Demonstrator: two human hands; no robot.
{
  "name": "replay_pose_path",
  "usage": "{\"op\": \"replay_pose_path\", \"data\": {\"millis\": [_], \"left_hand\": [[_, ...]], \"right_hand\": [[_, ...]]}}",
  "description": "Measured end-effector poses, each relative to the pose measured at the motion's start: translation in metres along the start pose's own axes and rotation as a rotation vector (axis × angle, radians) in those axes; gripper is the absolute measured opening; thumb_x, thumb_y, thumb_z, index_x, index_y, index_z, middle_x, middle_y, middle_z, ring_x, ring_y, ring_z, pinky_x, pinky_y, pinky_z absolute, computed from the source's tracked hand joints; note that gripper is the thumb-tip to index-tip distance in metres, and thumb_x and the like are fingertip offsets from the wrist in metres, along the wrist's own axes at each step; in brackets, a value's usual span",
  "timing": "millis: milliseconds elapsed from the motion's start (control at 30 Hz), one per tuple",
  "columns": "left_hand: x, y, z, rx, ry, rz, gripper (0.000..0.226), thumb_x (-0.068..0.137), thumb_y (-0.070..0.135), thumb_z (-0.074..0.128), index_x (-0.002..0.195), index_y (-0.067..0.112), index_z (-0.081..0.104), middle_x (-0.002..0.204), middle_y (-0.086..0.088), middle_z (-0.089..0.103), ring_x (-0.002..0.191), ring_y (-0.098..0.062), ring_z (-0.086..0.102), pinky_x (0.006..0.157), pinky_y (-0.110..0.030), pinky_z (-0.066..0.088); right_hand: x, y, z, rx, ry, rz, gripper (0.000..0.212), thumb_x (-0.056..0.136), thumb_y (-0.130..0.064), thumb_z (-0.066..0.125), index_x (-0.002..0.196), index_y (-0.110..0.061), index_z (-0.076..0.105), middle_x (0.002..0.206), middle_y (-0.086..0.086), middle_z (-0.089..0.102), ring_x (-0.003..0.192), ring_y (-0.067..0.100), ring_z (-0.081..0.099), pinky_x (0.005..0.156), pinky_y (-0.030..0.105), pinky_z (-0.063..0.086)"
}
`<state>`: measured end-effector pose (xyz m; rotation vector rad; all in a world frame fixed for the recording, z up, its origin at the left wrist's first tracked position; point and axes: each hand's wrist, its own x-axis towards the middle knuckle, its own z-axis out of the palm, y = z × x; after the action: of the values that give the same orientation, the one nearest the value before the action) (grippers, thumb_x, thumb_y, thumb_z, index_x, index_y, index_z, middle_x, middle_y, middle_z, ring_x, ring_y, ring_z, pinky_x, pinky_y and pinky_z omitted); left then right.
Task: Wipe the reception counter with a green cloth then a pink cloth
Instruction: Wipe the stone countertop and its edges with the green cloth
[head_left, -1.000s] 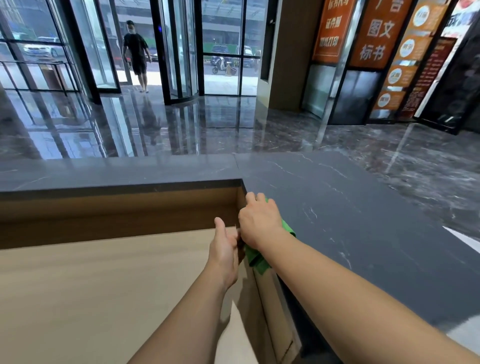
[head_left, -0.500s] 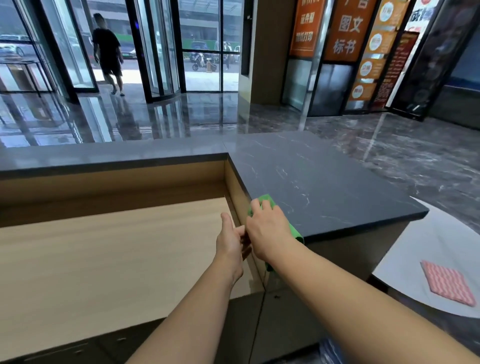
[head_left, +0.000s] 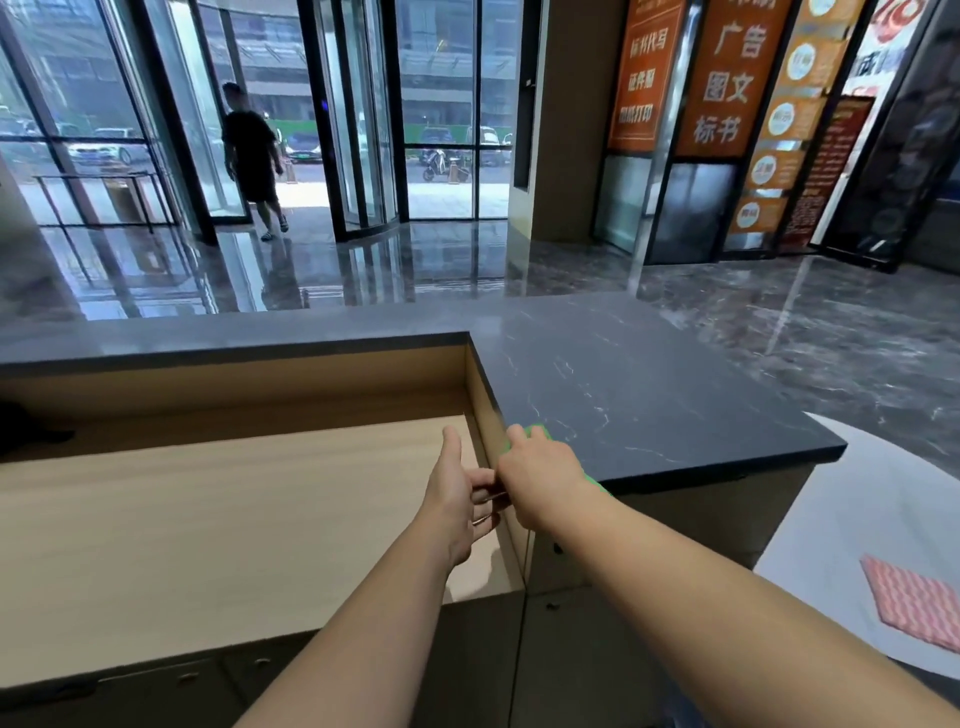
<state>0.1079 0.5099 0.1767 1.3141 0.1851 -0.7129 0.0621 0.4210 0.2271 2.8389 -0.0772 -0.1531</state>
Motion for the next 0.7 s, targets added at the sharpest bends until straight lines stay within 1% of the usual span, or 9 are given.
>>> {"op": "replay_pose_path", "data": {"millis": [67, 167, 267, 333, 400, 467, 533, 600, 700], "left_hand": [[-0.006, 0.007, -0.003, 0.015, 0.003, 0.008, 0.094, 0.088, 0.076, 0.015, 0.108, 0.001, 0.068, 0.114, -0.014, 0.068, 0.1, -0.023, 0.065, 0.092, -0.035, 0.047], [-0.017, 0.016, -0.011, 0.036, 0.005, 0.011, 0.091, 0.09, 0.073, 0.013, 0.11, 0.004, 0.069, 0.116, -0.011, 0.068, 0.105, -0.021, 0.064, 0.093, -0.035, 0.044], [-0.023, 0.022, -0.018, 0.026, 0.04, 0.024, 0.091, 0.09, 0.073, 0.013, 0.113, 0.004, 0.068, 0.116, -0.01, 0.069, 0.106, -0.021, 0.065, 0.098, -0.037, 0.042], [-0.022, 0.027, -0.021, 0.015, 0.063, 0.036, 0.09, 0.091, 0.072, 0.014, 0.113, 0.004, 0.068, 0.116, -0.01, 0.069, 0.107, -0.021, 0.064, 0.101, -0.038, 0.041], [-0.021, 0.032, -0.02, 0.006, 0.067, 0.04, 0.088, 0.091, 0.071, 0.015, 0.112, 0.004, 0.068, 0.117, -0.01, 0.068, 0.107, -0.021, 0.064, 0.104, -0.038, 0.04], [-0.02, 0.038, -0.014, 0.0, 0.046, 0.051, 0.084, 0.092, 0.069, 0.017, 0.11, 0.004, 0.068, 0.116, -0.01, 0.069, 0.106, -0.02, 0.065, 0.104, -0.038, 0.04], [-0.019, 0.045, -0.006, -0.002, 0.026, 0.062, 0.075, 0.094, 0.065, 0.024, 0.111, 0.005, 0.067, 0.117, -0.01, 0.068, 0.104, -0.019, 0.065, 0.099, -0.036, 0.042], [-0.019, 0.052, 0.006, 0.017, 0.035, 0.077, 0.063, 0.095, 0.058, 0.035, 0.115, 0.006, 0.064, 0.117, -0.009, 0.067, 0.101, -0.018, 0.063, 0.088, -0.032, 0.045], [-0.021, 0.062, 0.025, 0.077, 0.162, 0.096, 0.048, 0.091, 0.052, 0.051, 0.105, 0.008, 0.062, 0.098, -0.008, 0.064, 0.086, -0.017, 0.058, 0.071, -0.029, 0.045]], "right_hand": [[0.004, 0.005, -0.005, 0.037, -0.016, -0.007, 0.037, 0.092, -0.013, 0.059, 0.128, -0.008, 0.056, 0.13, 0.014, 0.041, 0.12, 0.031, 0.045, 0.092, 0.035, 0.045], [0.008, 0.009, -0.018, 0.067, -0.076, -0.014, 0.035, 0.093, -0.015, 0.058, 0.128, -0.01, 0.057, 0.125, 0.012, 0.047, 0.112, 0.029, 0.053, 0.087, 0.034, 0.047], [0.008, 0.01, -0.035, 0.036, -0.204, -0.043, 0.033, 0.09, -0.015, 0.065, 0.122, -0.009, 0.059, 0.105, 0.008, 0.05, 0.091, 0.026, 0.056, 0.082, 0.032, 0.05], [0.008, 0.009, -0.044, 0.026, -0.268, -0.061, 0.034, 0.088, -0.016, 0.068, 0.12, -0.009, 0.059, 0.096, 0.007, 0.048, 0.086, 0.025, 0.053, 0.085, 0.033, 0.051], [0.01, 0.011, -0.046, 0.082, -0.285, -0.061, 0.034, 0.087, -0.019, 0.071, 0.118, -0.008, 0.061, 0.094, 0.007, 0.051, 0.087, 0.025, 0.056, 0.088, 0.034, 0.052], [0.011, 0.022, -0.045, 0.243, -0.27, -0.018, 0.034, 0.084, -0.02, 0.074, 0.114, -0.006, 0.065, 0.094, 0.007, 0.059, 0.088, 0.024, 0.062, 0.086, 0.034, 0.056], [0.012, 0.039, -0.045, 0.464, -0.215, 0.035, 0.033, 0.081, -0.016, 0.073, 0.113, -0.01, 0.071, 0.096, 0.007, 0.066, 0.088, 0.023, 0.065, 0.076, 0.031, 0.055], [0.01, 0.059, -0.045, 0.677, -0.108, 0.099, 0.031, 0.079, -0.012, 0.072, 0.11, -0.015, 0.074, 0.099, 0.006, 0.07, 0.086, 0.021, 0.065, 0.07, 0.027, 0.05], [0.006, 0.082, -0.045, 0.878, 0.085, 0.189, 0.038, 0.078, -0.009, 0.071, 0.114, -0.019, 0.073, 0.105, 0.004, 0.071, 0.092, 0.019, 0.064, 0.075, 0.025, 0.048]]}}
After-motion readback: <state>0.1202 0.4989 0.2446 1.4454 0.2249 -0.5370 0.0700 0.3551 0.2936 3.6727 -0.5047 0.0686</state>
